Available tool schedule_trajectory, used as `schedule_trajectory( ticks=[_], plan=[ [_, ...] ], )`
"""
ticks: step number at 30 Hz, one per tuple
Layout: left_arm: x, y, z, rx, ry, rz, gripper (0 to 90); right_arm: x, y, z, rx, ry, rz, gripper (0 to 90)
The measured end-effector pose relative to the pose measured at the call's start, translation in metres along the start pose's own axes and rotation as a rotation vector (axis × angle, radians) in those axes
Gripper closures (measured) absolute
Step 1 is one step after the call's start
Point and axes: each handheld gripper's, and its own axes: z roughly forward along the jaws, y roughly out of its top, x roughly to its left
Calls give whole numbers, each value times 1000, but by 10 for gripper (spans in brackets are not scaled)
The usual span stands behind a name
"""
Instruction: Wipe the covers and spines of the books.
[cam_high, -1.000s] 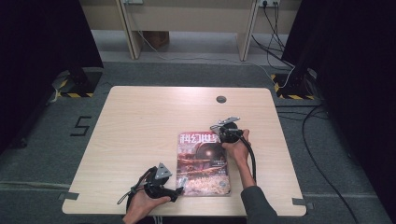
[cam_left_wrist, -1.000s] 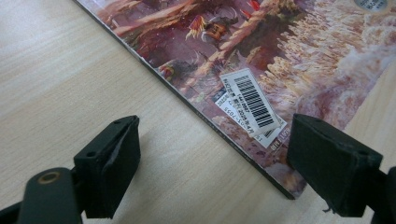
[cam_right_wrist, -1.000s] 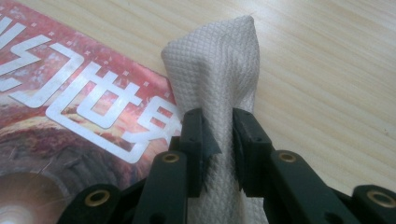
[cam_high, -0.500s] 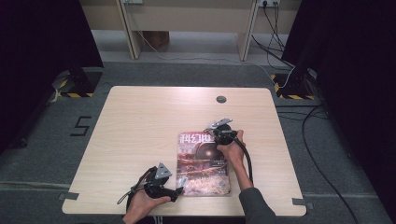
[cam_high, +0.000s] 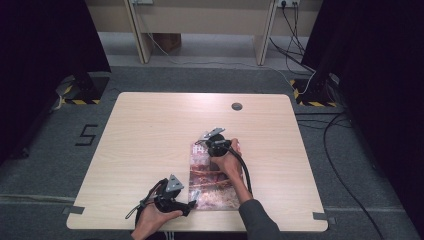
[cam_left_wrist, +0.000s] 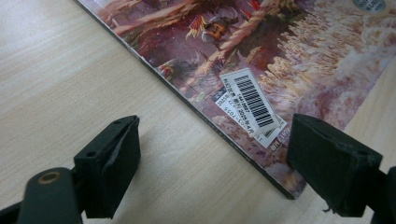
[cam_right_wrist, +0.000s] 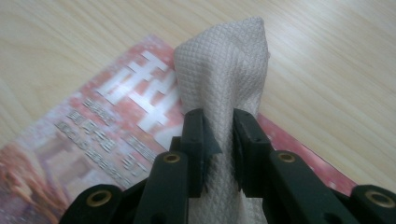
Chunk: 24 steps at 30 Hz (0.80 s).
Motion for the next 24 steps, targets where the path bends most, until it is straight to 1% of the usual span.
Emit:
schedule_trajectory(
  ticks=[1, 5, 10, 12, 14, 17, 19, 23, 24],
  plan=[
    [0, 0, 0, 1, 0, -1, 165, 3, 2, 1, -5, -3, -10, 763],
    [0, 0, 0, -2, -2, -5, 165, 13, 6, 3, -6, 22, -31, 764],
    [0, 0, 0, -1, -1, -6, 165, 18, 5, 2, -13, 54, -39, 763],
    [0, -1, 0, -3, 0, -7, 165, 21, 4, 0, -12, 60, -48, 763],
    [0, -1, 0, -2, -1, -7, 165, 23, 3, -1, -10, 71, -67, 763],
    [0, -1, 0, -4, 0, -7, 165, 29, 0, -5, -17, 87, -77, 763],
    [0, -1, 0, -4, 0, -8, 165, 31, -4, -7, -25, 103, -92, 762],
    [0, -1, 0, -7, 0, -8, 165, 35, -12, -14, -35, 132, -106, 762],
    [0, -1, 0, -7, 0, -8, 165, 36, -15, -16, -41, 133, -105, 761]
  ],
)
